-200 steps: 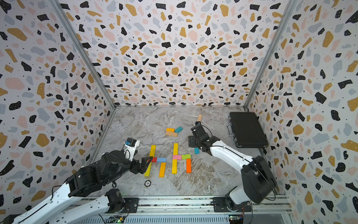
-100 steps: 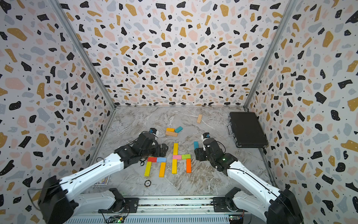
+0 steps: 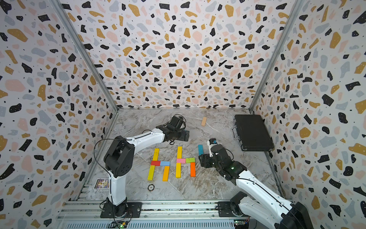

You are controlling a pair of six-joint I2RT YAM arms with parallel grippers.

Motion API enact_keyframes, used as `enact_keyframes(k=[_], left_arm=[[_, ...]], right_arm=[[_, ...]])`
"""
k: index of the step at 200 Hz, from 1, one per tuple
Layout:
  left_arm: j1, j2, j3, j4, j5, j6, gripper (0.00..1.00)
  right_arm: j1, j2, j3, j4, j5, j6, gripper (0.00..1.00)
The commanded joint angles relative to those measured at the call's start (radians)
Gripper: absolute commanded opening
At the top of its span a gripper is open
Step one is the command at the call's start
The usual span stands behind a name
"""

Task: Assemble the letter h with building blocks
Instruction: Pick up the building block from the center of the board.

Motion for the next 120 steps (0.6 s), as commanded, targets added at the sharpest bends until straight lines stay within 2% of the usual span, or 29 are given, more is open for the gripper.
enact_keyframes(k=[1, 47, 88, 120], left_arm=[[0.033, 0.064, 0.102, -0.075, 0.010, 0.129, 0.96], [0.068, 0.197, 0.262, -0.186, 0.026, 0.277, 0.94], [0.070, 0.267, 0.363, -0.228, 0.027, 0.330, 0.94], [0.070, 0.331, 0.459, -0.277, 0.047, 0.349, 0.88]], right_arm=[[0.002, -0.009, -0.005, 0.012, -0.017, 0.012, 0.73], [0.002, 0.002, -0.003, 0.014, -0.019, 0.014, 0.73], [0.002, 0.025, 0.001, 0.027, -0.024, 0.017, 0.73], [0.002, 0.032, 0.005, 0.018, -0.020, 0.014, 0.73]])
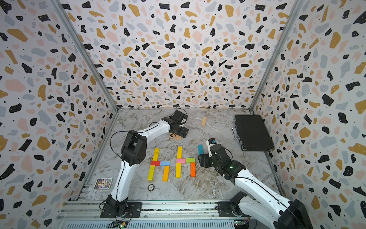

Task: Assemble the letter h with building blocks
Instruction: Pick up the building block from the center of the board, then place the building block at the center of the board.

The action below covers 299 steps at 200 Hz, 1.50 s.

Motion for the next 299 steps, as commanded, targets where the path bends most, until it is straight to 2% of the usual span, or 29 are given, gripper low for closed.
enact_keyframes(k=[1, 21, 71, 101, 126, 153, 172, 212, 269, 299], left_arm=[[-0.004, 0.039, 0.069, -0.053, 0.022, 0.046, 0.88], [-0.004, 0.068, 0.112, -0.077, 0.023, 0.057, 0.87], [-0.005, 0.122, 0.171, -0.122, 0.059, 0.081, 0.71], [-0.005, 0.122, 0.149, -0.118, 0.050, 0.085, 0.59], [-0.006, 0.111, 0.121, -0.089, 0.070, 0.091, 0.46], [-0.013, 0.085, 0.087, -0.032, 0.079, 0.108, 0.28], [-0.028, 0.055, 0.074, 0.003, 0.076, 0.127, 0.22], [-0.077, -0.109, -0.024, 0.087, 0.069, 0.109, 0.18], [-0.228, -0.437, -0.334, 0.215, 0.022, -0.004, 0.17], [-0.306, -0.559, -0.473, 0.259, 0.025, -0.070, 0.17]], right_arm=[[0.002, -0.001, 0.006, -0.001, -0.001, 0.003, 0.73], [0.002, -0.007, 0.009, -0.011, 0.007, 0.001, 0.73], [0.001, -0.013, 0.014, -0.027, 0.027, -0.001, 0.73], [0.002, -0.026, 0.017, -0.041, 0.048, 0.002, 0.73], [0.002, -0.032, 0.024, -0.061, 0.073, 0.009, 0.73], [0.002, -0.048, 0.028, -0.109, 0.150, 0.051, 0.73], [0.002, -0.077, 0.007, -0.121, 0.196, 0.091, 0.73], [-0.001, -0.175, -0.046, -0.162, 0.306, 0.144, 0.74], [-0.006, -0.267, -0.041, -0.288, 0.415, 0.167, 0.75], [-0.008, -0.357, -0.043, -0.364, 0.445, 0.178, 0.76]])
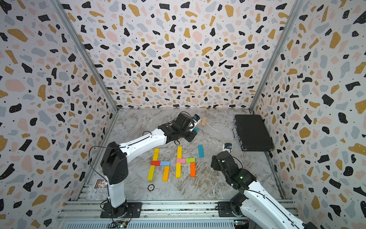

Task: Assemble the letter h with building blocks
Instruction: Place the building block at the center of the board.

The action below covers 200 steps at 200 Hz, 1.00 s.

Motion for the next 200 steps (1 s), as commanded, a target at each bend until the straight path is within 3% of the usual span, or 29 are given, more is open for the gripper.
enact_keyframes(k=[1, 42, 80, 117, 200], left_arm=[[-0.043, -0.059, -0.101, 0.052, -0.017, -0.071, 0.17], [-0.170, -0.142, -0.233, 0.059, -0.052, -0.132, 0.16], [-0.260, -0.119, -0.288, 0.092, -0.073, -0.183, 0.16], [-0.307, -0.001, -0.223, 0.108, -0.042, -0.186, 0.15], [-0.310, 0.218, -0.112, 0.093, -0.065, -0.173, 0.14]], right_arm=[[-0.005, -0.073, 0.009, -0.103, 0.065, 0.022, 0.76], [-0.007, -0.195, -0.033, -0.155, 0.070, 0.053, 0.77], [-0.006, -0.232, -0.042, -0.186, 0.072, 0.067, 0.76], [-0.006, -0.259, -0.025, -0.224, 0.099, 0.072, 0.76], [-0.006, -0.390, -0.022, -0.292, 0.137, 0.086, 0.76]])
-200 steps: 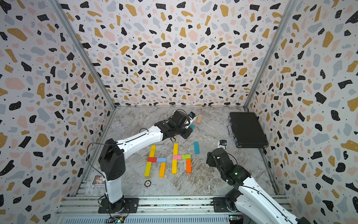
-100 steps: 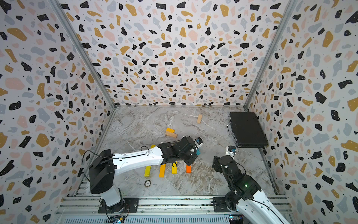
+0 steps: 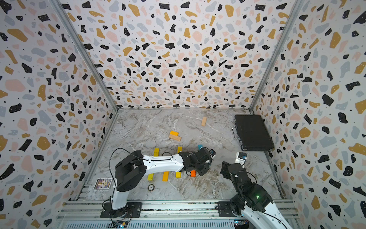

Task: Assemble the letter h with building blocks
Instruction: Place the building block at the center of the board.

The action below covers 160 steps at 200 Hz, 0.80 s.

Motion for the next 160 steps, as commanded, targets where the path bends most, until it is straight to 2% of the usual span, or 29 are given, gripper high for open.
enact_keyframes(k=[1, 11, 54, 94, 113, 141, 155, 160], left_arm=[[-0.003, 0.029, 0.049, 0.011, -0.014, 0.005, 0.14], [-0.002, 0.041, 0.053, 0.006, -0.020, 0.009, 0.15], [-0.001, 0.078, 0.069, -0.008, -0.036, 0.029, 0.32], [-0.001, 0.036, 0.066, 0.002, -0.033, 0.021, 0.59], [0.000, -0.036, 0.060, 0.006, -0.044, 0.014, 0.67], [0.000, -0.250, -0.009, 0.061, -0.045, -0.010, 0.79], [0.001, -0.371, -0.058, 0.081, -0.059, -0.026, 0.87], [0.002, -0.414, -0.079, 0.084, -0.062, -0.028, 0.93]], right_arm=[[-0.003, -0.020, 0.024, -0.046, 0.037, 0.013, 0.77], [-0.003, -0.024, 0.025, -0.051, 0.041, 0.015, 0.77], [-0.003, -0.042, 0.025, -0.054, 0.045, 0.024, 0.77], [-0.004, -0.042, 0.027, -0.057, 0.046, 0.024, 0.77], [-0.004, -0.042, 0.027, -0.056, 0.036, 0.022, 0.77], [-0.003, -0.028, 0.023, -0.052, 0.003, -0.002, 0.77], [-0.003, 0.001, 0.015, -0.009, -0.079, -0.054, 0.77], [-0.003, 0.019, 0.012, 0.017, -0.123, -0.078, 0.76]])
